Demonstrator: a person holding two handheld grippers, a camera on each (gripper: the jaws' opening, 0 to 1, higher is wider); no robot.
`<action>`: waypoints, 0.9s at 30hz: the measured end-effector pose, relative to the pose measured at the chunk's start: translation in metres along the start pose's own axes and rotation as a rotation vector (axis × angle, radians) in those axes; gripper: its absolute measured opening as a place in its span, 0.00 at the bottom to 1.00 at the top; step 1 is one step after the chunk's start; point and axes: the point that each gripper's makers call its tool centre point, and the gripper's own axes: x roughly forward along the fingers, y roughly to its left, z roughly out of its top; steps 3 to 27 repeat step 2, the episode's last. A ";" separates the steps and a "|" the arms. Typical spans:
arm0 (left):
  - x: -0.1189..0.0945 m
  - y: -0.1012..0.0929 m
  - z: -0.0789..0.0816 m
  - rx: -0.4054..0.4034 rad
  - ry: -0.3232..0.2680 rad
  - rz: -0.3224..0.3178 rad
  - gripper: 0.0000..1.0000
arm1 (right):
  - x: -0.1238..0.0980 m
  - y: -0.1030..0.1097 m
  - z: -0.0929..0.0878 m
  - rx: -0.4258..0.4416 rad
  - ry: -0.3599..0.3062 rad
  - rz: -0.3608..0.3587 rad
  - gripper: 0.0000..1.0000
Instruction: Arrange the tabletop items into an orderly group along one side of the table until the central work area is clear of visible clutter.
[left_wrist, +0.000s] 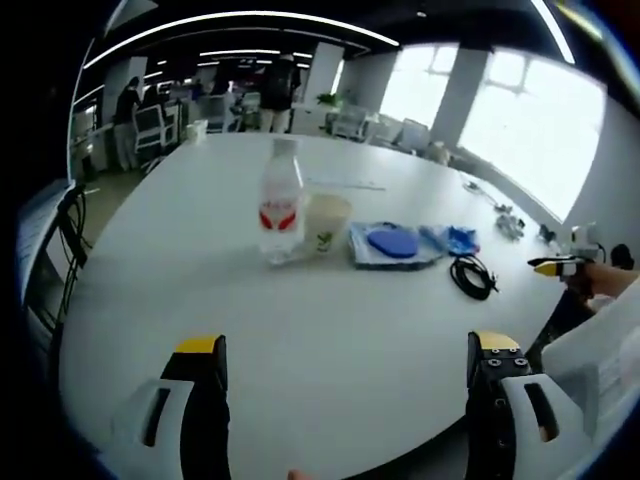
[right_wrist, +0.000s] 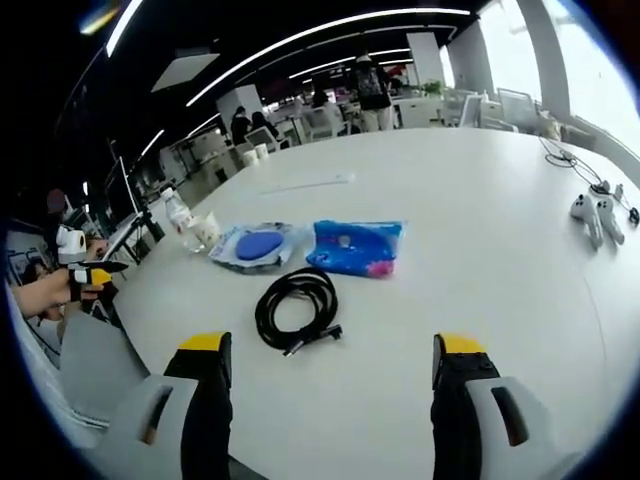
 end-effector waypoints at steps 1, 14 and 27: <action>0.000 0.000 0.000 -0.001 0.003 0.000 0.97 | 0.001 0.000 0.000 0.004 0.000 0.001 0.81; 0.001 0.000 -0.001 0.000 0.006 0.002 0.97 | 0.001 0.000 -0.001 0.003 0.001 0.000 0.81; 0.001 0.000 -0.001 0.000 0.006 0.002 0.97 | 0.001 0.000 -0.001 0.003 0.001 0.000 0.81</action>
